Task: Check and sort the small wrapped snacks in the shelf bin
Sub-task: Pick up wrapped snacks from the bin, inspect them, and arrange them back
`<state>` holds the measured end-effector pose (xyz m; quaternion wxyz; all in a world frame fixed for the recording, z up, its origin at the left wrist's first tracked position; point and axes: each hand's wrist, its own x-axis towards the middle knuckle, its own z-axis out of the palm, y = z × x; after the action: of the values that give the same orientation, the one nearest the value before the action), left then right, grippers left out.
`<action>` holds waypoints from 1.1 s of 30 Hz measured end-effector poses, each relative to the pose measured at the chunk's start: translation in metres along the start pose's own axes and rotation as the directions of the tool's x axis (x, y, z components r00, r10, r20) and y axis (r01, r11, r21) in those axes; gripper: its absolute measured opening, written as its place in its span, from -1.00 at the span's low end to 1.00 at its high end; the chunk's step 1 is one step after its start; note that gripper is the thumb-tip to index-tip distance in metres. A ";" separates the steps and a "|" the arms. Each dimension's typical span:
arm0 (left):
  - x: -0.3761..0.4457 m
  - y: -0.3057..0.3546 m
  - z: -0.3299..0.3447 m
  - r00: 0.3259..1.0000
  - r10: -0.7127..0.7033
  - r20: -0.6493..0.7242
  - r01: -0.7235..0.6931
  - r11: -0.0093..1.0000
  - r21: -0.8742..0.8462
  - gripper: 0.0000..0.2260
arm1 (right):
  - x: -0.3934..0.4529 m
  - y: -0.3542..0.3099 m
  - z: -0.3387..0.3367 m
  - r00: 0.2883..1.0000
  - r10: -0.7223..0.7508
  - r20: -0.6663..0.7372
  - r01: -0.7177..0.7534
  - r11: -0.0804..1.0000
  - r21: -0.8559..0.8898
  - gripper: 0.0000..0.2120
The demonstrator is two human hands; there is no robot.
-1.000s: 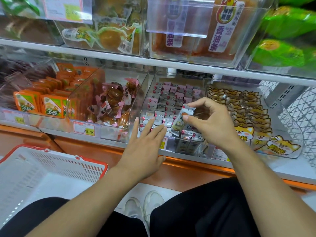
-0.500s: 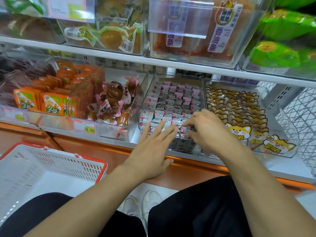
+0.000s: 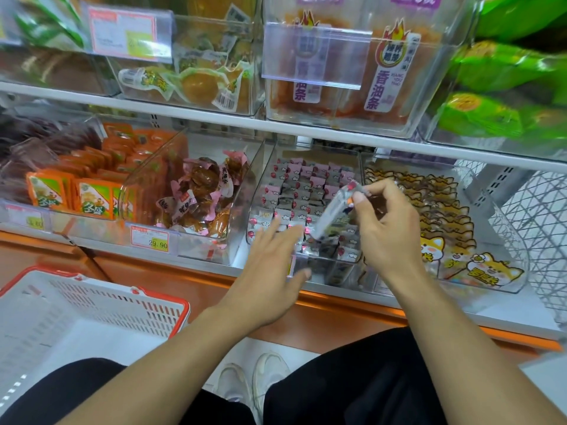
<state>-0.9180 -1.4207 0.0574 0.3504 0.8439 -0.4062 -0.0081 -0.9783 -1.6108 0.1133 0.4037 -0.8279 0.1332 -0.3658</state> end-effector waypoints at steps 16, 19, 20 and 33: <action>0.005 -0.008 -0.046 0.837 -0.538 -0.102 0.146 0.399 -0.905 -0.73 | -0.006 -0.015 0.023 0.794 0.407 0.451 -0.607 0.571 0.553 -0.84; 0.006 -0.010 -0.048 0.810 -0.573 -0.129 0.116 0.372 -0.921 -0.90 | -0.006 -0.012 0.023 0.807 0.387 0.447 -0.590 0.574 0.568 -0.93; 0.006 -0.010 -0.049 0.806 -0.574 -0.147 0.112 0.391 -0.914 -0.95 | -0.005 -0.012 0.022 0.818 0.374 0.436 -0.574 0.582 0.577 -0.98; -0.005 -0.012 -0.061 0.792 -0.112 -0.601 -0.077 0.957 -0.279 -0.80 | -0.005 -0.005 0.008 0.934 0.033 0.357 -0.152 0.939 0.310 -0.64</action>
<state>-0.8945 -1.3764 0.0949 0.5819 0.7444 -0.2578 0.2021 -0.9765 -1.6009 0.1111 0.5716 -0.7918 0.0360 -0.2120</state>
